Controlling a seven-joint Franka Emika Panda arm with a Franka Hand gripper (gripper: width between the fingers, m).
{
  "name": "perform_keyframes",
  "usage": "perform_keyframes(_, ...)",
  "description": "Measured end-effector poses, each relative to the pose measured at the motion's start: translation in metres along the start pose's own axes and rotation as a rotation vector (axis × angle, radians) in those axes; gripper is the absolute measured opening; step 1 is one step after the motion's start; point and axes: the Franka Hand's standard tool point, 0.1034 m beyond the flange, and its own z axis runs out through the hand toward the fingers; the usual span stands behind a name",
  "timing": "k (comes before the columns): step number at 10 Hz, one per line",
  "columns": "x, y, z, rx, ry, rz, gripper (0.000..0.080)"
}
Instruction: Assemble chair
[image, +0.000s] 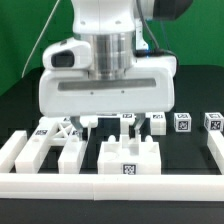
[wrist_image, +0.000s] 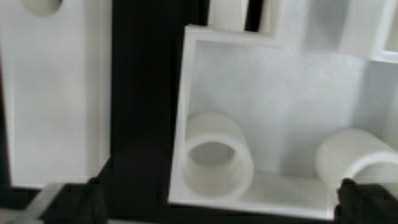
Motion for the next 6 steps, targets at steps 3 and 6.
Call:
perform_keyframes(3, -0.007, -0.004, 0.018, 0.005, -0.016, -0.003, 0.0649)
perform_keyframes(6, -0.011, -0.007, 0.026, 0.006, -0.027, -0.007, 0.0650)
